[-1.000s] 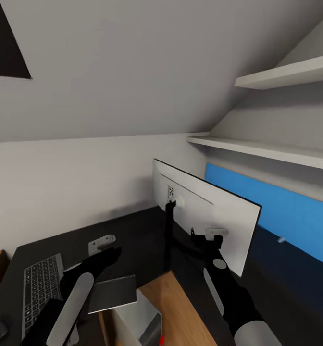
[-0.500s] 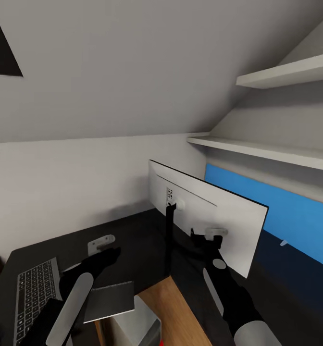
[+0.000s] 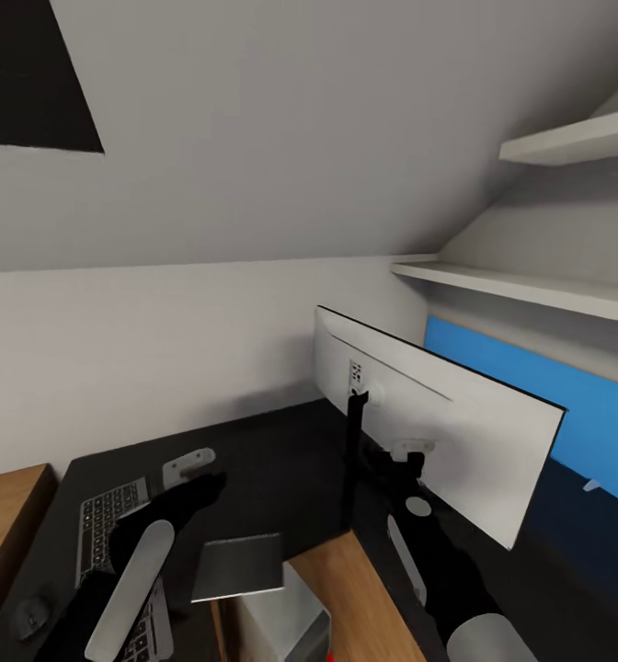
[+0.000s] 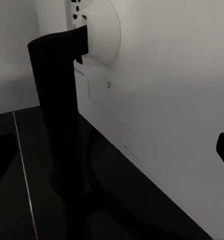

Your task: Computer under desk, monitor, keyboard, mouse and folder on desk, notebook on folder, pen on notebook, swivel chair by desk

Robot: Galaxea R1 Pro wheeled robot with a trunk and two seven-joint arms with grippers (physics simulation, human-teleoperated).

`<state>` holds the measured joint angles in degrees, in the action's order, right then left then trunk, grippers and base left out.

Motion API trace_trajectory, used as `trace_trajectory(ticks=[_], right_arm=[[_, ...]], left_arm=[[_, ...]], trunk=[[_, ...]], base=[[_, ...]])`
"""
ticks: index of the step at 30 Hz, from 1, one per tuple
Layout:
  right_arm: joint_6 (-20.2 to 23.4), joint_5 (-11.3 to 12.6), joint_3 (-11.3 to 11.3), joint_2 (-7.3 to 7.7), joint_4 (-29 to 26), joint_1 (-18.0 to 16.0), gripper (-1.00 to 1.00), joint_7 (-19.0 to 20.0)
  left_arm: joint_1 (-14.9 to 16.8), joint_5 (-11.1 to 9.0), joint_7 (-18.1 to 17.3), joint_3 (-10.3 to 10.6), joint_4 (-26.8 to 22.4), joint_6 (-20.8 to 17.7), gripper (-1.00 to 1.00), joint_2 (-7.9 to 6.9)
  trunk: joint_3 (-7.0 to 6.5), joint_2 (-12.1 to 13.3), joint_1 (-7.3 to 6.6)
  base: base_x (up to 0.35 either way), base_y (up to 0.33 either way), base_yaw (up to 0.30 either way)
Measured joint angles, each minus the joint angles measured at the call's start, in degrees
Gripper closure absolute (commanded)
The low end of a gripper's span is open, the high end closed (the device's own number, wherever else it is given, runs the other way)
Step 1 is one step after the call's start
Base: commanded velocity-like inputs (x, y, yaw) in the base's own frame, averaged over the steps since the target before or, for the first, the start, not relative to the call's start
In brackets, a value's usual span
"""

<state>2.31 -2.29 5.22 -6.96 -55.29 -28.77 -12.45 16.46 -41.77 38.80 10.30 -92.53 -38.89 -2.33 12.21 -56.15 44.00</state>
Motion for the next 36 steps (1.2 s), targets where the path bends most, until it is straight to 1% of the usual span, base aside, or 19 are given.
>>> trace_trajectory(ticks=[6, 14, 16, 21, 27, 30, 32, 36], right_arm=[[0.04, -0.02, 0.06, -0.05, 0.12, -0.02, -1.00, -0.02], [0.25, 0.00, 0.23, -0.27, 0.06, 0.07, -1.00, -0.09], [0.33, -0.01, 1.40, -0.41, 0.06, 0.07, -1.00, -0.10], [0.21, -0.06, 2.76, -0.29, 0.16, 0.08, -1.00, -0.01], [0.00, -0.14, 2.93, -0.04, 0.57, 0.08, -1.00, 0.38], [0.03, -0.15, 3.09, -0.02, 1.88, 0.08, -1.00, 0.48], [0.11, -0.14, 3.38, -0.13, 5.22, 0.05, -1.00, 0.57], [0.17, -0.10, 3.47, -0.25, 8.17, -0.17, -1.00, 0.60]], left_arm=[[-0.01, 0.00, 1.81, -0.03, -0.05, 0.00, -1.00, 0.03], [0.02, 0.01, 3.52, 0.22, -0.04, -0.08, -1.00, 0.09], [0.02, 0.01, 3.68, 0.22, -0.04, -0.13, -1.00, 0.02], [0.01, 0.06, 3.81, 0.22, -0.04, -0.17, -1.00, 0.01], [0.04, 0.09, 5.61, 0.22, -0.04, -0.17, -1.00, -0.01], [0.05, 0.07, 6.66, 0.22, -0.04, -0.17, -1.00, 0.00], [0.03, 0.05, 7.53, 0.26, -0.04, -0.16, -1.00, 0.14], [0.05, 0.07, 7.87, 0.31, -0.04, -0.16, -1.00, 0.37]], trunk=[[0.21, 0.00, 0.00], [0.33, 0.00, 0.00], [0.33, 0.00, 0.00], [0.33, 0.00, 0.00], [0.33, 0.00, 0.00], [0.33, 0.00, 0.00], [0.33, 0.00, 0.00], [0.33, 0.00, 0.00]], base=[[0.000, 0.000, 0.215], [0.000, 0.000, 0.036], [0.000, 0.000, 0.002], [0.000, 0.000, 0.000], [0.000, 0.000, 0.000], [0.000, 0.000, 0.000], [0.000, 0.000, 0.000], [0.000, 0.000, 0.000]])
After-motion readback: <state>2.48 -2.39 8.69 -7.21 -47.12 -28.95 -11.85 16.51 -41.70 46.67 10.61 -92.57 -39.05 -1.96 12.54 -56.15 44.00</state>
